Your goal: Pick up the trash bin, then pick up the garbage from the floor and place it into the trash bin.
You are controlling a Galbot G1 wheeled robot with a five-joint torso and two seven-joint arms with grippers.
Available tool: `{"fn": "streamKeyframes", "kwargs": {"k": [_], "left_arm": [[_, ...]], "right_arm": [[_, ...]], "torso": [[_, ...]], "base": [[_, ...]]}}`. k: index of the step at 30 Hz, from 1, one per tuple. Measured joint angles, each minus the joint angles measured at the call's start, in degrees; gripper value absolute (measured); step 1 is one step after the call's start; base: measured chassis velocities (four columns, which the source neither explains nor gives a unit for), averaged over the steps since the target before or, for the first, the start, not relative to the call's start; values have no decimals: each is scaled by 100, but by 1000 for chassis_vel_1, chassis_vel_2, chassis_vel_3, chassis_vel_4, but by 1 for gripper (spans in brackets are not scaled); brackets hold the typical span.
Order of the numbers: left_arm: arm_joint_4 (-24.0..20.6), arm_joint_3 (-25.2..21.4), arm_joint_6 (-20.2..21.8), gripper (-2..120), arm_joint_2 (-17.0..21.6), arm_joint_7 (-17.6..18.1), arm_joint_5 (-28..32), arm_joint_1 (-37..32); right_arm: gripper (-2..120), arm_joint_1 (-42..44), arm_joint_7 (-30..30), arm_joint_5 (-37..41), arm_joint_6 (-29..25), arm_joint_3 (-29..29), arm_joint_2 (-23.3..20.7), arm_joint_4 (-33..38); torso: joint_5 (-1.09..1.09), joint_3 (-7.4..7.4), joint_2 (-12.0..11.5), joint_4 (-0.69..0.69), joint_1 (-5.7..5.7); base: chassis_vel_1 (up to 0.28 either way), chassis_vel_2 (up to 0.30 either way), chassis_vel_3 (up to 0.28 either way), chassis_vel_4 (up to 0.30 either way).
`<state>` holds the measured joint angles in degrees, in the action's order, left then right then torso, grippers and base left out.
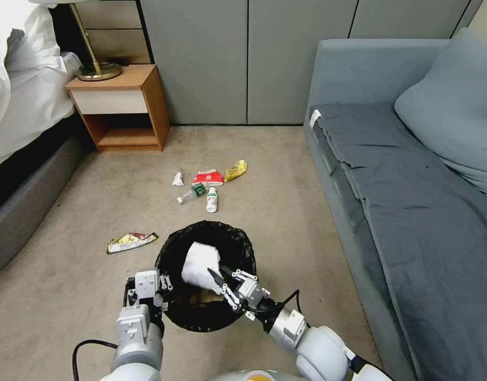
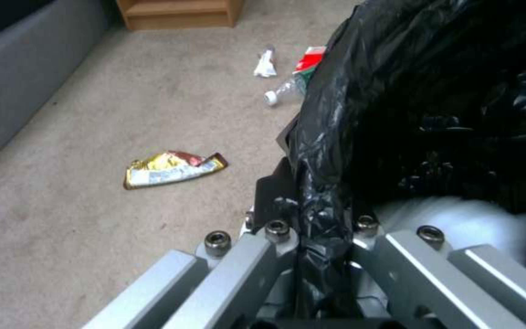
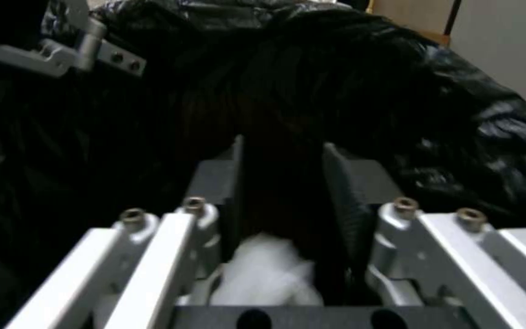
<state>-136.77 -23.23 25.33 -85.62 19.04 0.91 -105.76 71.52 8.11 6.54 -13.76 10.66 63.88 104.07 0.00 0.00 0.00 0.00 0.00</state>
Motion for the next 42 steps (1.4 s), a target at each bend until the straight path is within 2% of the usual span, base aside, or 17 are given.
{"fn": "streamKeyframes", "kwargs": {"k": [1,4,7,8,9,12,13,16,17,19,23,28,30,34,37,42], "left_arm": [[0,0,0,1,0,0,0,0],[-1,88,-11,1,-21,0,-67,-26],[-1,118,-16,1,-33,0,-91,-37],[-1,136,-21,1,-41,0,-106,-46],[-1,136,-21,1,-41,0,-106,-46],[-1,142,-24,1,-44,-1,-113,-44],[-1,142,-24,1,-44,-1,-113,-44],[-7,133,-24,1,-43,-2,-113,-33],[-7,133,-24,1,-43,-2,-113,-33],[-7,115,-24,1,-43,-3,-105,-18],[57,42,-28,1,-41,-7,-85,24],[142,-33,-35,1,-18,-7,-56,87],[202,-86,-48,1,2,-13,-51,125],[236,-139,-66,1,19,-14,-52,144],[241,-191,-98,1,31,-16,-53,146],[241,-283,-165,1,80,-17,-26,127]], "right_arm": [[35,0,0,0,0,0,0,0],[48,-100,-63,0,62,88,66,-24],[55,-129,-73,0,76,109,99,-28],[64,-146,-81,0,88,123,122,-28],[64,-146,-81,0,88,123,122,-28],[79,-149,-89,0,96,129,140,-20],[79,-149,-89,0,96,129,140,-20],[92,-108,-94,-9,97,118,136,9],[92,-108,-94,-9,97,118,136,9],[102,-64,-97,-46,89,81,132,69],[110,67,-116,-239,0,-106,146,400],[114,258,-236,-552,-155,-413,314,911],[114,421,-467,-635,-183,-606,493,1299],[114,663,-695,-712,-213,-806,708,1628],[113,989,-829,-879,-322,-1002,930,1838],[103,1669,-924,-1309,-617,-1243,1319,1995]], "torso": [[0,0,0,0,0],[0,0,0,0,0],[0,0,0,0,0],[0,0,0,0,0],[0,0,0,0,0],[0,0,0,0,0],[0,0,0,0,0],[0,0,0,0,0],[0,0,0,0,0],[0,0,0,0,0],[0,0,0,0,0],[0,0,0,0,0],[0,0,0,1,0],[0,0,-1,0,0],[0,0,0,0,0],[0,0,-1,0,0]], "base": [[0,0,0,0],[0,0,0,0],[0,0,0,0],[0,0,0,0],[0,0,0,0],[0,0,0,0],[0,0,0,0],[0,0,0,0],[0,0,0,0],[0,0,0,0],[0,0,0,0],[0,0,0,0],[0,0,0,0],[0,0,0,0],[0,0,0,0],[0,0,0,0]]}}
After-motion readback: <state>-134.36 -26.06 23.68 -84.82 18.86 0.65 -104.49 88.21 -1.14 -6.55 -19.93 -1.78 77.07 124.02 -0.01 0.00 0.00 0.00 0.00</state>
